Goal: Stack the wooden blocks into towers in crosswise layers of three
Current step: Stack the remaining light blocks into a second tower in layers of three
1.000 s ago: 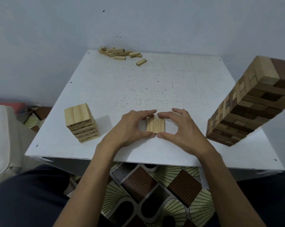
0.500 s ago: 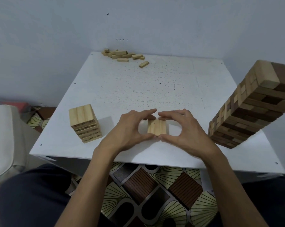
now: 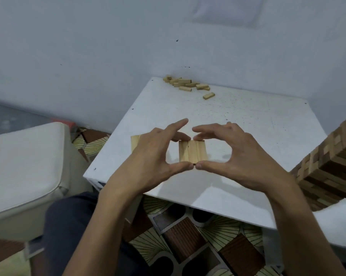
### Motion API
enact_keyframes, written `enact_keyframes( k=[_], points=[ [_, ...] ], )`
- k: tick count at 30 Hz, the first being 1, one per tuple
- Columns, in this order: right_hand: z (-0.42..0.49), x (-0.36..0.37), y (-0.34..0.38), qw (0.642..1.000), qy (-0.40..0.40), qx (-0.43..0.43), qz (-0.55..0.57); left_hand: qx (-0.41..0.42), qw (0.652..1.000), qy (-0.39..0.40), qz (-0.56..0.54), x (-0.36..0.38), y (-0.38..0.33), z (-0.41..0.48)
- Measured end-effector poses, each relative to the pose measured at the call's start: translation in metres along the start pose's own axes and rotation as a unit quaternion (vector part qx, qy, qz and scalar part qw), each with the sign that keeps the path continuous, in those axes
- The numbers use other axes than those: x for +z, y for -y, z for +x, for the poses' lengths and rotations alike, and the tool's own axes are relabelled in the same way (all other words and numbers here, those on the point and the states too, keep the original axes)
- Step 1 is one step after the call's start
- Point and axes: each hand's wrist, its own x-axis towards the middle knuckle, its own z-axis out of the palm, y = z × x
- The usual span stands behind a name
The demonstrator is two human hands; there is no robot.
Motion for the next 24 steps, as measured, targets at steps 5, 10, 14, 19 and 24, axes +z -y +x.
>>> enact_keyframes(
  k=[5,10,14,19,24],
  points=[
    [0.029,0.013,0.018,0.999,0.021,-0.040,0.001,-0.037,0.999,-0.028,0.003,-0.024,0.018,-0.012],
    [0.052,0.031,0.028,0.997,0.027,-0.065,0.038,-0.060,0.997,-0.052,0.009,-0.040,0.038,-0.018],
    [0.055,0.039,0.025,0.994,0.017,-0.086,0.061,-0.054,0.996,-0.066,-0.003,-0.037,0.041,-0.019],
    [0.033,0.032,0.005,0.996,0.009,-0.065,0.054,-0.029,0.998,-0.049,-0.019,-0.011,0.029,-0.012],
    [0.003,0.026,-0.021,0.999,0.000,-0.027,0.039,0.001,0.999,-0.018,-0.036,0.025,0.017,-0.001]
  ],
)
